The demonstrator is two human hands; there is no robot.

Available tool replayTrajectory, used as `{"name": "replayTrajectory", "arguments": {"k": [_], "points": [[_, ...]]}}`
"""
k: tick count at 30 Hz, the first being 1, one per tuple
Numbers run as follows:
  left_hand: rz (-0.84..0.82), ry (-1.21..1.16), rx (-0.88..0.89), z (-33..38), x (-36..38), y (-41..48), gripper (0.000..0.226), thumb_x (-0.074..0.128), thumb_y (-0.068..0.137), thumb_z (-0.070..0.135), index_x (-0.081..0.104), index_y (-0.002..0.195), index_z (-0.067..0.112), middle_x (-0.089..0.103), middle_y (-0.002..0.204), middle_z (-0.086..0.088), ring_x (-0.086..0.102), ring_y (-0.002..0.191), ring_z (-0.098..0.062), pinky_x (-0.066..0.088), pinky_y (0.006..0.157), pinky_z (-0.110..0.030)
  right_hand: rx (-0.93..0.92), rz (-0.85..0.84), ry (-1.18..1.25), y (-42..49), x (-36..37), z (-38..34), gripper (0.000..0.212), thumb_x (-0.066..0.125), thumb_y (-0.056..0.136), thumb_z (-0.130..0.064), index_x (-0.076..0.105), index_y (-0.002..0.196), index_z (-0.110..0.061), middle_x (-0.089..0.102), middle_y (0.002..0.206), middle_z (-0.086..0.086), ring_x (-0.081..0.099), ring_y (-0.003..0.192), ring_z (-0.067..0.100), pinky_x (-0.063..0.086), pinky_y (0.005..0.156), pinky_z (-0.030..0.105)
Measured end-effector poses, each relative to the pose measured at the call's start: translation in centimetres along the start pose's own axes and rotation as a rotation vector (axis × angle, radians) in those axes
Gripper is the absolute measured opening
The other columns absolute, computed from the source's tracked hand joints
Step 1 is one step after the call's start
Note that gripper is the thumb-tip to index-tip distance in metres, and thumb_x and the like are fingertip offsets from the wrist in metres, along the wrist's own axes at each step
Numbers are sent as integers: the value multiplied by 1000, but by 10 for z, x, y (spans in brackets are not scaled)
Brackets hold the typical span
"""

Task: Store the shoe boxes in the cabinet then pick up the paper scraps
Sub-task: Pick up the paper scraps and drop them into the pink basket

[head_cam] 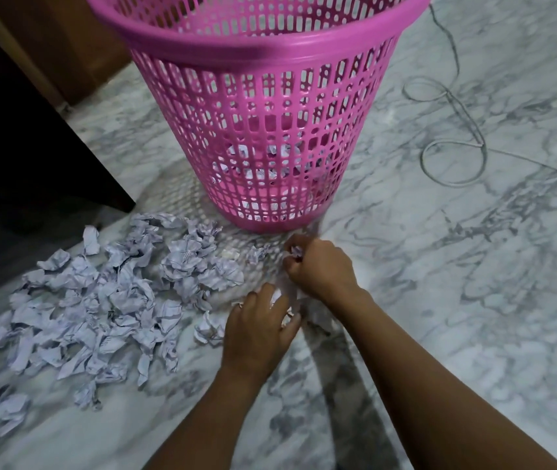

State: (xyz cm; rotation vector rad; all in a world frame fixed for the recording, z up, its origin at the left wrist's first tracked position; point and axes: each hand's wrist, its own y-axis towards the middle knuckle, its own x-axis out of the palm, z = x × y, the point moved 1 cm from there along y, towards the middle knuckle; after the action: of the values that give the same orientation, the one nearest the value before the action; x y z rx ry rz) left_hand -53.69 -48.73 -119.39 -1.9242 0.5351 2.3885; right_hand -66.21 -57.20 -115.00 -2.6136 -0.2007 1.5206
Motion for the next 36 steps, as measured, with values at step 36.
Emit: {"name": "replayTrajectory", "arguments": {"k": [36], "points": [[36, -192, -471, -49, -46, -33, 33, 75, 80, 42, 56, 78, 16, 47, 127, -7, 59, 93, -28, 49, 57, -30, -203, 502, 96, -109, 69, 23, 20, 79, 69, -18, 60, 74, -21, 60, 84, -8, 54, 61, 13, 37, 47, 23]]}}
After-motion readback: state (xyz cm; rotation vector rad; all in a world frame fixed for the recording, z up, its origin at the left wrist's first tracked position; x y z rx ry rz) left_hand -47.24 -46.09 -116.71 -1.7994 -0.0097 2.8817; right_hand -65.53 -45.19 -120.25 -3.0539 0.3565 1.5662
